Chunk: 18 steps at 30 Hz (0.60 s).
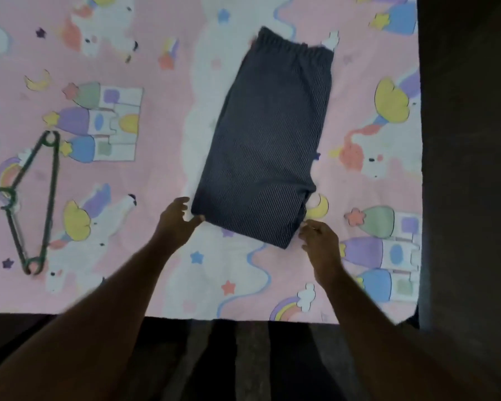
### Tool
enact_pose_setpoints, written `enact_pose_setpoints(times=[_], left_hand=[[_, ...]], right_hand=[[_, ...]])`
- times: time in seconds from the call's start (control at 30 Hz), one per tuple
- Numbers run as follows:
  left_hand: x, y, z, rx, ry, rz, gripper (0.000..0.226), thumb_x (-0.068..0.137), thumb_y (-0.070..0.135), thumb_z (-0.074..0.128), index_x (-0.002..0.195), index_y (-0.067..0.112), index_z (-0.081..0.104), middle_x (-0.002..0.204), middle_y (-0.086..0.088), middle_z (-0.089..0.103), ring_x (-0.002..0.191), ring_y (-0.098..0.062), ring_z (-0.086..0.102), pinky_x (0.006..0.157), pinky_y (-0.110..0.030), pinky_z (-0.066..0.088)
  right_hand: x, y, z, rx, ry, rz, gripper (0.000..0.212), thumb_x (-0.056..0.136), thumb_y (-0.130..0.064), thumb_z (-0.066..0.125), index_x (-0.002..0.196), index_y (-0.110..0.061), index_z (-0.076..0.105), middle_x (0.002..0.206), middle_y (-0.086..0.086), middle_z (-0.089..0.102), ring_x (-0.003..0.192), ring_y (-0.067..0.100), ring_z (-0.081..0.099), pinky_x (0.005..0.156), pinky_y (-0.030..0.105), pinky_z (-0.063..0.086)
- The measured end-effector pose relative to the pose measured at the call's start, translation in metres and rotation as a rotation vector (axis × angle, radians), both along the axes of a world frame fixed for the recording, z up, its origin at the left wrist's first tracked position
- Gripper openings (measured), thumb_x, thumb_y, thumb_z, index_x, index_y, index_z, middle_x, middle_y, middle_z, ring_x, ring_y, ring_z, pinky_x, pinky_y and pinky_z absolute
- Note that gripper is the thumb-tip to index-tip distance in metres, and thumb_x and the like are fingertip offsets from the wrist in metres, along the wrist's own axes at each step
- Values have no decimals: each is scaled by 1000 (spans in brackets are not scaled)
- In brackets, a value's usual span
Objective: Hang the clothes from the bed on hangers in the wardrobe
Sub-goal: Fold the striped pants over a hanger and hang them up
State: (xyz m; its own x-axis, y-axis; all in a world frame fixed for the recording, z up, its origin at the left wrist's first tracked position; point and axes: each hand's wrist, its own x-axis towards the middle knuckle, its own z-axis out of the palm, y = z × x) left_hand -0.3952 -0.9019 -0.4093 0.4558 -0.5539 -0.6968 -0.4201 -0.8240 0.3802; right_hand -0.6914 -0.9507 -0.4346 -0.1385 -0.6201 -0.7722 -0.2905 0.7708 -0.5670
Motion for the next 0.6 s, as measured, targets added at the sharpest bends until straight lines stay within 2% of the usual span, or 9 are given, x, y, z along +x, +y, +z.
enact_pose_setpoints(times=[0.07,0.17,0.2,0.27,0.33,0.4,0.47,0.53,0.6], left_hand=[[5,2,-10,-62,13,25,60,83,27,76,134,10,50,126,-13,59,112,-27,58,93,-28,42],[12,1,-26,-119,25,-61,37,87,31,71,117,10,62,111,-8,66,102,-26,61,90,-34,46],[15,-1,-32,-133,28,-114,27,88,33,68,104,11,66,100,-7,68,94,-25,62,83,-35,47],[18,-5,-42,-143,55,-158,25,88,35,66,86,10,64,79,-4,65,75,-21,58,66,-31,44],[24,-9,-51,-140,97,-135,26,85,33,71,82,10,60,72,0,60,67,-18,53,60,-27,40],[27,-14,-56,-128,125,-107,27,82,30,75,80,9,58,70,-1,57,65,-20,51,63,-28,43],[27,-17,-60,-104,133,-106,34,83,25,75,67,10,48,65,-4,50,62,-22,48,61,-29,40],[28,-18,-62,-94,138,-109,44,84,20,74,60,12,37,61,-6,43,61,-22,43,56,-28,35],[28,-16,-64,-113,158,-90,48,85,16,73,58,13,33,59,-5,37,59,-21,39,54,-28,31]], right_hand=[[7,14,0,5,-45,0,8,89,-21,59,90,-26,65,95,3,71,92,22,66,86,45,53],[16,28,-6,-69,-28,-15,24,95,-1,48,97,-18,65,87,-2,67,77,15,60,72,33,49],[18,27,-8,-118,3,-23,26,95,1,47,99,-17,66,85,-2,67,74,13,58,68,30,48],[16,18,-12,-185,59,-66,29,93,4,47,103,-13,68,85,0,66,72,12,55,62,24,46],[15,-1,-17,-211,94,-84,30,90,4,49,109,-11,67,88,4,67,73,15,57,58,23,46],[15,-20,-22,-231,137,-17,33,84,-3,56,115,-13,62,97,8,68,80,23,63,64,32,53],[17,-29,-26,-258,233,163,36,81,-13,59,117,-15,58,100,5,65,90,28,64,76,40,55],[21,-33,-25,-280,313,303,38,80,-24,61,117,-17,57,97,1,64,94,26,62,81,36,52],[23,-37,-26,-287,350,341,41,80,-36,64,117,-20,57,99,2,67,95,24,62,83,35,50]])
